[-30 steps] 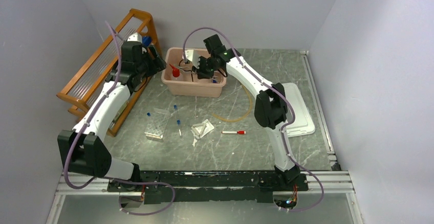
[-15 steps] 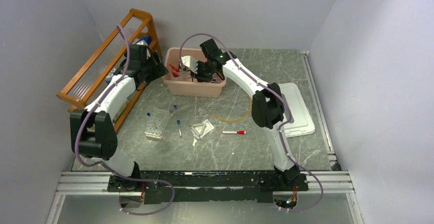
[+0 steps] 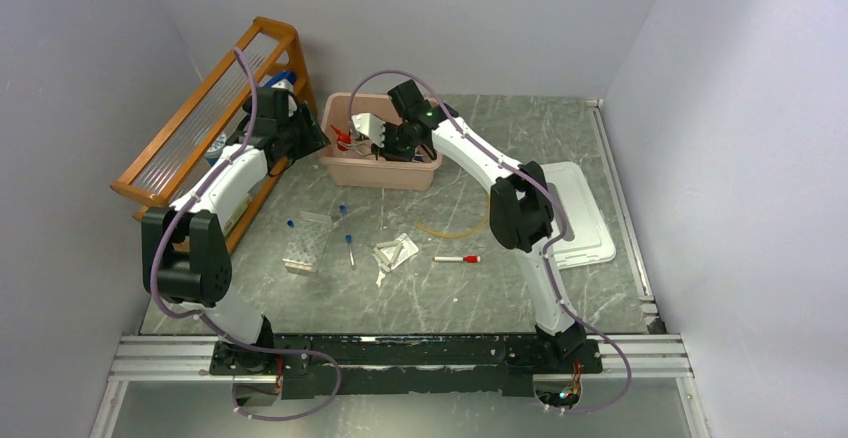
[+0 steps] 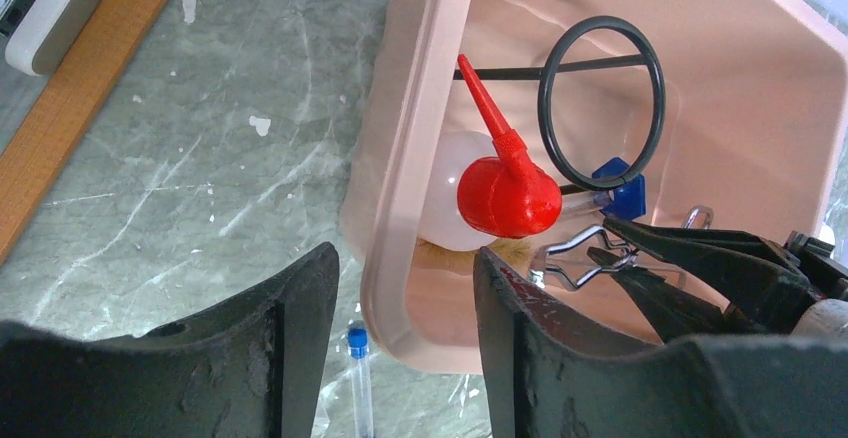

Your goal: Organize the chemistry lab equipment

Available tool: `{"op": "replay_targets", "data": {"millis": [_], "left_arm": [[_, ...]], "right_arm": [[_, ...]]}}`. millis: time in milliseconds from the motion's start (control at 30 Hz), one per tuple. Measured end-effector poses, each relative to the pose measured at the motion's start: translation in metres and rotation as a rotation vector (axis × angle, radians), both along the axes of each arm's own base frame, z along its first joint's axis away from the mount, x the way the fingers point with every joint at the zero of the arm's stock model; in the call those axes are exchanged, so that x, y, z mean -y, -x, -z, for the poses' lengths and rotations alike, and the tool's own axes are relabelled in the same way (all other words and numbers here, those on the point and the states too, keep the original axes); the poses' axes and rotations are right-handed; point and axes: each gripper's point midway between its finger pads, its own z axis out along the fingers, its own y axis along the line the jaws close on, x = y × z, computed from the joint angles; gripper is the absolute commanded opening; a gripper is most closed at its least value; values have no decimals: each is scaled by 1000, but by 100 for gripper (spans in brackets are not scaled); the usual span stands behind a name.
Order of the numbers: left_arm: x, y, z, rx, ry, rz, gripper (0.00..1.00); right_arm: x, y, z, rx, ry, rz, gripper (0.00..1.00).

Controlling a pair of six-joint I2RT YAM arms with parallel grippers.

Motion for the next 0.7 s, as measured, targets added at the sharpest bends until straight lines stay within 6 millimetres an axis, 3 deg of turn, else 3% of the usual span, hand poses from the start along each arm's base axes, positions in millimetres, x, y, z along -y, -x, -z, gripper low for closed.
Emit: {"op": "replay_targets", "data": {"millis": [333,700], "left_arm": [[1,-1,5,-7,1,10,49],[4,-3,-1,11,0,42,48]], "right_arm": [[0,0,4,-7,5,6,36],[2,3,-1,-30,-8,19,40]]}}
